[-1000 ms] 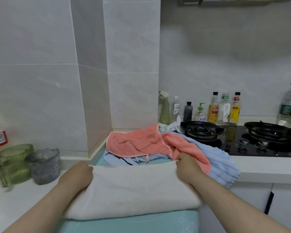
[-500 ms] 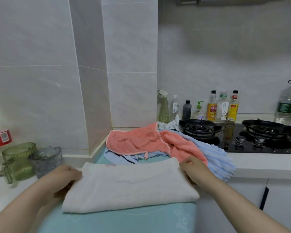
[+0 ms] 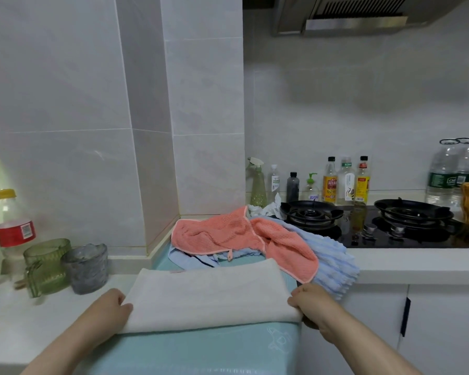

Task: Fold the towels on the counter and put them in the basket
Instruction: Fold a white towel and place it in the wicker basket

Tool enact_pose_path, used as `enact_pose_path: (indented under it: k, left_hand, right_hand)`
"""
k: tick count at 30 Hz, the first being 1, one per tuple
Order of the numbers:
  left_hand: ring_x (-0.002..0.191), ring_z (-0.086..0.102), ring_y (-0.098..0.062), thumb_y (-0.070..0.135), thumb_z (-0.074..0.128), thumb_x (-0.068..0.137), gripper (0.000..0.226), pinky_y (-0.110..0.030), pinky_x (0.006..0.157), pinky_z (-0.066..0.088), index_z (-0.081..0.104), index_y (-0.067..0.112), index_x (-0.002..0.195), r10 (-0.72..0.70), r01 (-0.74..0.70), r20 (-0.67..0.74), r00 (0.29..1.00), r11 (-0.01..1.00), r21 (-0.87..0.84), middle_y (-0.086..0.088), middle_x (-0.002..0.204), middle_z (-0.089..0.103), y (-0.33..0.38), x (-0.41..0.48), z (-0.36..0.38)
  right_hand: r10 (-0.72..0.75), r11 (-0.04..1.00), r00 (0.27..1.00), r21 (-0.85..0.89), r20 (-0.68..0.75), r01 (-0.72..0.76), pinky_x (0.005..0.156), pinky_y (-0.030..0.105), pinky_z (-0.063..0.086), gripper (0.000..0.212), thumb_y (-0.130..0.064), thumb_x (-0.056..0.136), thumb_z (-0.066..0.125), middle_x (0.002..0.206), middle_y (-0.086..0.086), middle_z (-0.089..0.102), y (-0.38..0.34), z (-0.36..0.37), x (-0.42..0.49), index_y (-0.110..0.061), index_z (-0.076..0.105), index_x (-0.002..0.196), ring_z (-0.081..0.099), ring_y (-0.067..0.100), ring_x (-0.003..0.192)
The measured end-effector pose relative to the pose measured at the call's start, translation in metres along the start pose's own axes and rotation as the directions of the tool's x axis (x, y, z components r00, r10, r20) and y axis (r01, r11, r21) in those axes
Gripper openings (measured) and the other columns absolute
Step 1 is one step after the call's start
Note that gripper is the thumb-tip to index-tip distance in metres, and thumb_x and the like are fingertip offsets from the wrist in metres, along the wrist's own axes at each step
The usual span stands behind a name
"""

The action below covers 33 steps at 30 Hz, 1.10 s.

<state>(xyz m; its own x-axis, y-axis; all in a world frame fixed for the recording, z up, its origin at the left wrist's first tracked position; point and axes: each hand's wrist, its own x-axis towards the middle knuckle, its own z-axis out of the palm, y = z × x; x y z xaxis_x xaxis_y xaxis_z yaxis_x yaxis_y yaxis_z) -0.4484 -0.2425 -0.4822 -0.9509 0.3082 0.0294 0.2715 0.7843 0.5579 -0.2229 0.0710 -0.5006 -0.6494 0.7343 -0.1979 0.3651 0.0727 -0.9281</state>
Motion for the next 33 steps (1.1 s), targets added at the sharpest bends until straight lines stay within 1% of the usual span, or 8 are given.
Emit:
enact_pose_path:
  k: [3, 6, 9, 12, 16, 20, 23, 33]
  left_hand:
    - [0.089, 0.058, -0.019, 0.032, 0.044, 0.095, 0.014, -0.031, 0.071, 0.044, 0.047, 0.019, 0.099, 0.062, -0.048, -0.046, 0.997, 0.965, 0.259, -0.001, 0.098, 0.061, 0.004, 0.000, 0.006]
    - [0.110, 0.055, -0.021, 0.040, 0.044, 0.095, 0.034, -0.034, 0.087, 0.045, 0.050, 0.022, 0.123, 0.295, -0.170, -0.238, 0.926, 0.885, 0.434, 0.000, 0.121, 0.060, 0.019, -0.006, 0.010]
    - [0.141, 0.030, -0.015, 0.047, 0.039, 0.097, 0.052, -0.030, 0.114, 0.023, 0.035, 0.029, 0.146, 0.448, -0.425, 0.004, 0.894, 0.847, 0.320, 0.005, 0.155, 0.032, 0.050, -0.009, 0.024]
    - [0.149, 0.004, -0.015, 0.070, 0.024, 0.091, 0.074, -0.037, 0.121, 0.003, 0.012, 0.032, 0.153, 0.351, -0.459, 0.328, 0.877, 0.811, 0.361, 0.006, 0.162, 0.005, 0.069, -0.008, 0.046]
    - [0.149, -0.006, -0.014, 0.093, -0.009, 0.041, 0.127, -0.040, 0.120, -0.003, 0.000, 0.034, 0.153, 0.311, -0.448, 0.367, 0.877, 0.808, 0.384, 0.007, 0.162, -0.007, 0.060, -0.002, 0.059]
    - [0.149, -0.007, -0.017, 0.087, 0.019, 0.075, 0.099, -0.042, 0.121, -0.003, 0.002, 0.030, 0.154, 0.294, -0.446, 0.386, 0.875, 0.800, 0.402, 0.004, 0.162, -0.008, 0.071, -0.005, 0.056]
    - [0.149, -0.008, -0.012, 0.064, 0.031, 0.092, 0.074, -0.037, 0.121, -0.004, 0.007, 0.031, 0.154, 0.412, -0.523, 0.363, 0.836, 0.798, 0.298, 0.005, 0.162, -0.007, 0.096, -0.011, 0.065]
    - [0.149, -0.006, -0.013, 0.099, 0.026, 0.056, 0.119, -0.041, 0.121, -0.001, 0.002, 0.034, 0.153, 0.417, -0.557, 0.420, 0.806, 0.774, 0.301, 0.008, 0.162, -0.004, 0.108, -0.017, 0.087]
  right_hand:
    - [0.071, 0.996, 0.996, -0.057, 0.049, -0.069, 0.047, 0.022, 0.037, 0.016, 0.000, 0.078, 0.052, 0.073, 0.009, 0.048, 0.001, 0.001, -0.002, -0.014, 0.049, 0.073, 0.042, 0.019, 0.059]
    - [0.027, 0.999, 0.999, 0.019, 0.033, -0.028, 0.065, 0.029, 0.050, 0.024, -0.005, 0.082, 0.055, 0.105, 0.006, 0.057, -0.004, 0.002, 0.003, -0.018, 0.055, 0.102, 0.054, 0.020, 0.083]
    - [-0.065, 0.997, 0.998, 0.040, 0.017, 0.065, 0.063, 0.026, 0.045, 0.032, -0.019, 0.086, 0.060, 0.111, 0.002, 0.058, -0.014, 0.003, 0.006, -0.027, 0.050, 0.115, 0.057, 0.019, 0.084]
    - [-0.064, 0.992, 0.996, -0.101, 0.065, 0.071, 0.059, 0.024, 0.043, 0.032, -0.028, 0.086, 0.060, 0.108, 0.002, 0.058, -0.020, 0.004, 0.007, -0.029, 0.049, 0.116, 0.056, 0.018, 0.083]
    - [-0.099, 0.987, 0.990, -0.117, 0.098, 0.110, 0.057, 0.022, 0.044, 0.039, -0.015, 0.085, 0.059, 0.101, 0.000, 0.057, -0.026, 0.004, 0.015, -0.032, 0.051, 0.119, 0.056, 0.015, 0.081]
    - [-0.050, 0.981, 0.981, 0.195, 0.185, 0.013, 0.076, 0.035, 0.053, 0.047, 0.003, 0.082, 0.055, 0.117, 0.006, 0.061, -0.031, 0.003, 0.022, -0.030, 0.064, 0.115, 0.062, 0.032, 0.101]
    - [-0.024, 0.948, 0.977, 0.314, 0.212, -0.044, 0.076, 0.035, 0.052, 0.043, 0.008, 0.085, 0.048, 0.114, 0.013, 0.065, -0.031, -0.001, 0.023, -0.017, 0.067, 0.114, 0.062, 0.032, 0.092]
    - [-0.201, 0.965, 0.961, 0.209, 0.191, 0.160, 0.087, 0.038, 0.053, 0.059, 0.004, 0.077, 0.057, 0.131, 0.003, 0.052, -0.072, 0.000, 0.010, -0.031, 0.059, 0.124, 0.058, 0.026, 0.109]
